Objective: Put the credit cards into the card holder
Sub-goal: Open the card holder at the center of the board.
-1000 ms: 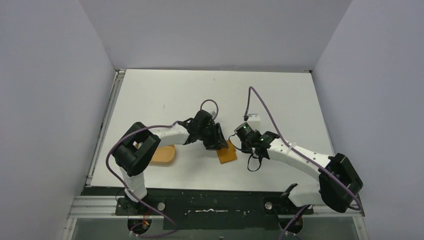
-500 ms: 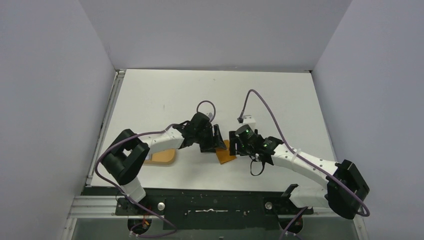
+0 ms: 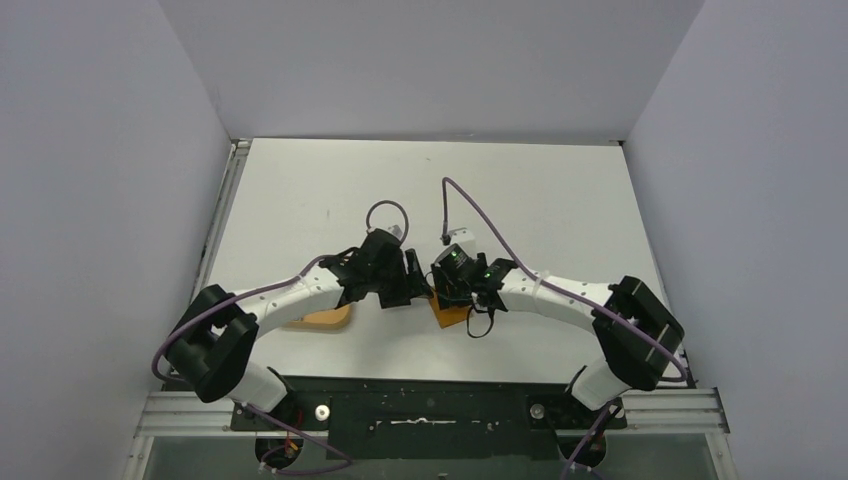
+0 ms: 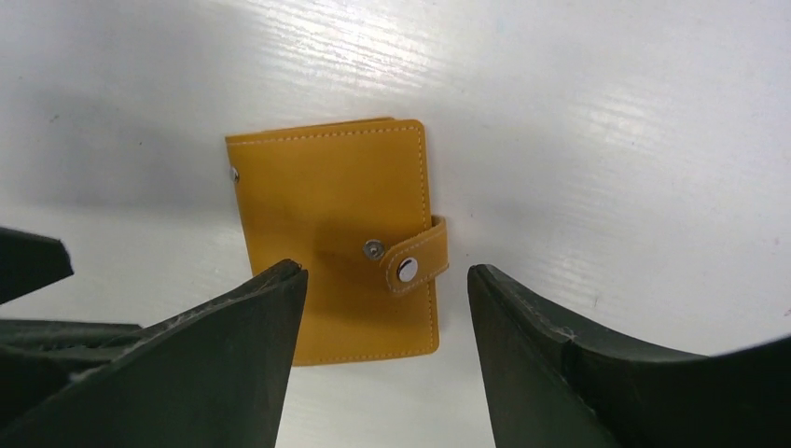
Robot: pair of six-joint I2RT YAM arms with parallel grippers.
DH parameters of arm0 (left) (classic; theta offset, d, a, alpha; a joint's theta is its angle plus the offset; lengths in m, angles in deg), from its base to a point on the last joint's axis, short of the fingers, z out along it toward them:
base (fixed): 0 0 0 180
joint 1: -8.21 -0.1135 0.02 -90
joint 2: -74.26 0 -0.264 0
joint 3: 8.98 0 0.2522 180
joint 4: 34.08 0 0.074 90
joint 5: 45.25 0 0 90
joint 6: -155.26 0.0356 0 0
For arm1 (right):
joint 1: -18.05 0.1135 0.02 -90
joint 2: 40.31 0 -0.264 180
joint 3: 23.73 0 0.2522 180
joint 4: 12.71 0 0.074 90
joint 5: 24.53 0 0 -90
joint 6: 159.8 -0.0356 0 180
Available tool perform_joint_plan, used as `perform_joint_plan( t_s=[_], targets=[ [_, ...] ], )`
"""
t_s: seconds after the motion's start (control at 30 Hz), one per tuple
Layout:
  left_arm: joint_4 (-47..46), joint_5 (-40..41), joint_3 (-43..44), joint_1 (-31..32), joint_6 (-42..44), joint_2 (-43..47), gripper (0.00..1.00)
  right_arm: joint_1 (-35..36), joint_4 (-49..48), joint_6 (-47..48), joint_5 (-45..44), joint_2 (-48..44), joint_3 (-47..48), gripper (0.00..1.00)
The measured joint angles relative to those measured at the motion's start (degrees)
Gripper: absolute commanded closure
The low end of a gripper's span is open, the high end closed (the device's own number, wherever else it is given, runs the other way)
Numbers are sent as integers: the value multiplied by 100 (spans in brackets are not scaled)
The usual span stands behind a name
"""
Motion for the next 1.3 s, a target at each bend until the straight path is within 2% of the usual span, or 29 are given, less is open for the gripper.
perform_joint_plan(
  t_s=[0.13, 0.53, 0.7, 0.8, 0.93, 1.07, 1.2, 1.3],
  targets=[
    [72, 76, -101, -37, -20, 61, 41, -15, 24, 15, -160, 232, 133, 47],
    [111, 116, -219, -101, -44, 85, 42, -195, 232, -26, -352, 361, 149, 63],
    [109, 114, -221, -101, -74, 85, 43, -227, 225, -59, -387, 337, 114, 81],
    [109, 114, -221, -103, -90, 85, 43, -243, 221, -74, -382, 334, 83, 100],
    [105, 109, -232, -103, -90, 85, 42, -297, 188, -105, -337, 195, -31, 100],
    [42, 15, -236, -105, -74, 81, 40, -341, 166, -90, -142, -396, -254, 100],
    [-229, -212, -232, -105, -44, -17, 29, -350, 33, -76, 216, -1207, -466, 100],
    [-503, -411, -227, -105, -39, -153, 26, -350, -157, -79, 542, -1650, -669, 100]
  ],
)
